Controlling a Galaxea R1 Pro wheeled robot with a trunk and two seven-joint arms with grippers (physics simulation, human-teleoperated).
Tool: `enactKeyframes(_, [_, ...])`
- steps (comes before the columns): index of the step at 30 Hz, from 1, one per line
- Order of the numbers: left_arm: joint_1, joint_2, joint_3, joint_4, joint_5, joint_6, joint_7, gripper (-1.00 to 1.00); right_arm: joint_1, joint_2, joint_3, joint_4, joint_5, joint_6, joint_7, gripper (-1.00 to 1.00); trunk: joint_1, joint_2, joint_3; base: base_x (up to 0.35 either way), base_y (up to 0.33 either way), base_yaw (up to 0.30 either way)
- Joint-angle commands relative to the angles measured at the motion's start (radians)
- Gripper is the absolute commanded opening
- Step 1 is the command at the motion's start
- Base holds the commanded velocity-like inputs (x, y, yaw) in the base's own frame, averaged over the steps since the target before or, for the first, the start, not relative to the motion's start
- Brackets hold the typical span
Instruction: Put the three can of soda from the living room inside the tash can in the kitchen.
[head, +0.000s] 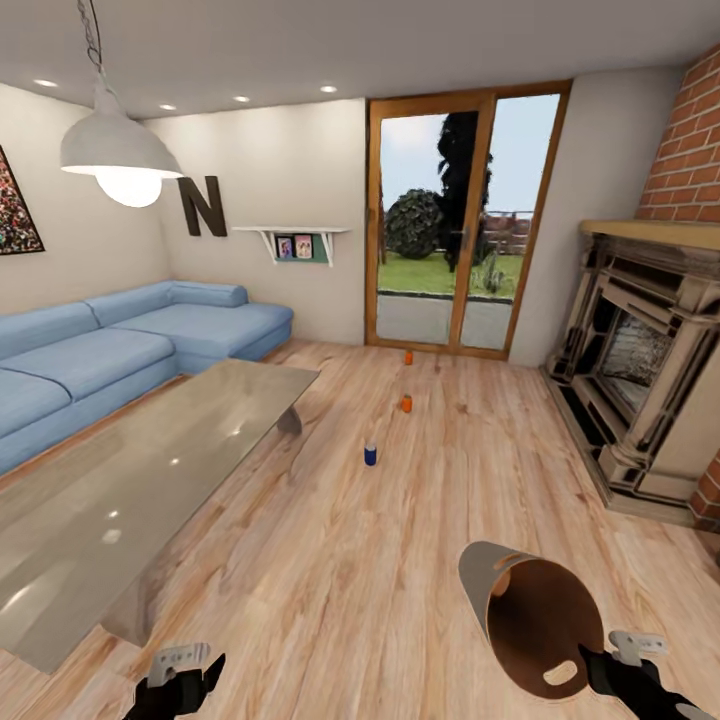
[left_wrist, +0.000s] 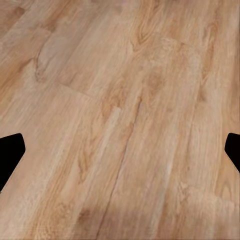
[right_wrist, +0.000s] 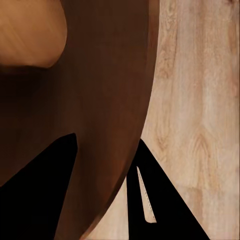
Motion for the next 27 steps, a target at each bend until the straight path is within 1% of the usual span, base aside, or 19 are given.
enactKeyframes(1, [-0.001,0.0,-0.001,-0.001,0.0,0.0,-0.001,1.0,-0.001,-0.003,0.0,-0.001,-0.005,0.0,0.001,-1.0,0.0,0.0,0.0,0.321,0.0,0.0])
enactKeyframes(5, [-0.004,0.001,-0.005,-0.003,-0.001,0.002,-0.004,1.0,-0.001,-0.011,0.0,0.001,-0.004,0.0,0.002,-1.0,0.0,0.0,0.0,0.321,0.0,0.0])
enactKeyframes(6, [-0.008,0.001,-0.006,-0.004,-0.009,0.002,-0.005,1.0,-0.001,-0.013,0.0,0.002,-0.005,0.0,0.002,-1.0,0.0,0.0,0.0,0.321,0.0,0.0])
enactKeyframes(7, [-0.016,0.001,-0.006,-0.001,-0.031,0.002,-0.005,1.0,-0.001,-0.014,0.0,0.003,-0.005,0.0,0.002,-1.0,0.0,0.0,0.0,0.321,0.0,0.0])
enactKeyframes(9, [-0.021,0.001,-0.007,0.006,-0.049,-0.003,-0.006,1.0,0.0,-0.015,0.0,0.003,-0.005,0.0,0.002,-1.0,0.0,0.0,0.0,0.321,0.0,0.0])
enactKeyframes(14, [-0.024,0.002,-0.007,0.014,-0.066,-0.017,-0.006,1.0,0.0,-0.011,-0.002,0.004,-0.008,0.0,0.001,-1.0,0.0,0.0,0.0,0.321,-0.001,-0.004])
enactKeyframes(17, [-0.024,0.002,-0.007,0.017,-0.07,-0.025,-0.006,1.0,0.0,-0.01,-0.005,0.004,-0.013,0.0,0.0,-1.0,0.0,0.0,0.002,0.32,-0.037,-0.082])
enactKeyframes(22, [-0.024,0.002,-0.007,0.021,-0.07,-0.036,-0.006,1.0,0.001,-0.01,-0.006,0.004,-0.017,0.0,0.001,-1.0,0.0,0.0,0.006,0.316,-0.09,-0.18])
enactKeyframes(27, [-0.024,0.002,-0.007,0.058,-0.07,-0.041,-0.006,1.0,0.001,-0.01,-0.006,0.004,-0.017,0.0,0.002,-1.0,0.0,0.0,0.012,0.315,-0.101,-0.201])
